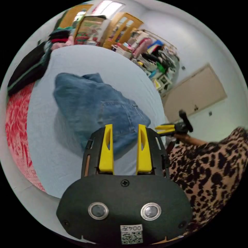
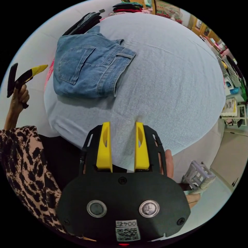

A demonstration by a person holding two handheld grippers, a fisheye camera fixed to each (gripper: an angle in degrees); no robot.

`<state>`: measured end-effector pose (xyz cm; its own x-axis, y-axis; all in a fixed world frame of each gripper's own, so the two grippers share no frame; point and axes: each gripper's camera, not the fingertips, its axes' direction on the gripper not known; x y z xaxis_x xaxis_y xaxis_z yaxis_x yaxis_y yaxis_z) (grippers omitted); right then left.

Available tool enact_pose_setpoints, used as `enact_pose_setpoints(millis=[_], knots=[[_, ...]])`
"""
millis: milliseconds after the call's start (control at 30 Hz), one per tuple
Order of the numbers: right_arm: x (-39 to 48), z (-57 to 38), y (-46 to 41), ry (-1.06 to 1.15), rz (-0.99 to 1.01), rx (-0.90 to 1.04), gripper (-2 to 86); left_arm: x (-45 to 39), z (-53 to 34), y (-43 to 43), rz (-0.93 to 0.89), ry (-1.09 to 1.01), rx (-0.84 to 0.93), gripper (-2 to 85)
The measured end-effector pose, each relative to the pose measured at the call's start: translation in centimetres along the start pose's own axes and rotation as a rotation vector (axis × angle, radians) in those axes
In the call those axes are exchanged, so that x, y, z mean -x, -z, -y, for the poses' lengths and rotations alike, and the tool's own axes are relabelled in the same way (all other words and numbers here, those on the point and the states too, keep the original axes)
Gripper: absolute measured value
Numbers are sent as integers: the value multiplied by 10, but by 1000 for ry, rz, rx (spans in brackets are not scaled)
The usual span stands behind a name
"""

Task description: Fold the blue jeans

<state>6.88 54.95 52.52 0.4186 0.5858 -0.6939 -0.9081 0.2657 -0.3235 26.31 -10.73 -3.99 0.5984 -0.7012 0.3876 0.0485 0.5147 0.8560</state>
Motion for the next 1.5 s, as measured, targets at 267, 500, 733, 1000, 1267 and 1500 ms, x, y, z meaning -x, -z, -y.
enact_pose_setpoints(millis=[267, 500, 733, 1000, 1267, 1500], knots=[[1, -5, -3, 49, 47, -35, 167, -139, 11, -154, 452, -557, 270, 155], [8, -13, -9, 134, 24, -71, 179, -115, 30, -130, 367, -341, 161, 64], [6, -10, -12, 167, -7, -42, 148, 16, -32, -9, 162, 297, -275, 51], [6, -3, -15, 160, -72, 18, 126, 94, -92, 4, 94, 533, -337, 66], [10, -7, -16, 167, -77, 28, 155, 95, -74, 18, 10, 448, -419, 127], [-8, -15, -8, 98, 42, 14, 170, 112, 9, -22, -103, 461, -289, 190]])
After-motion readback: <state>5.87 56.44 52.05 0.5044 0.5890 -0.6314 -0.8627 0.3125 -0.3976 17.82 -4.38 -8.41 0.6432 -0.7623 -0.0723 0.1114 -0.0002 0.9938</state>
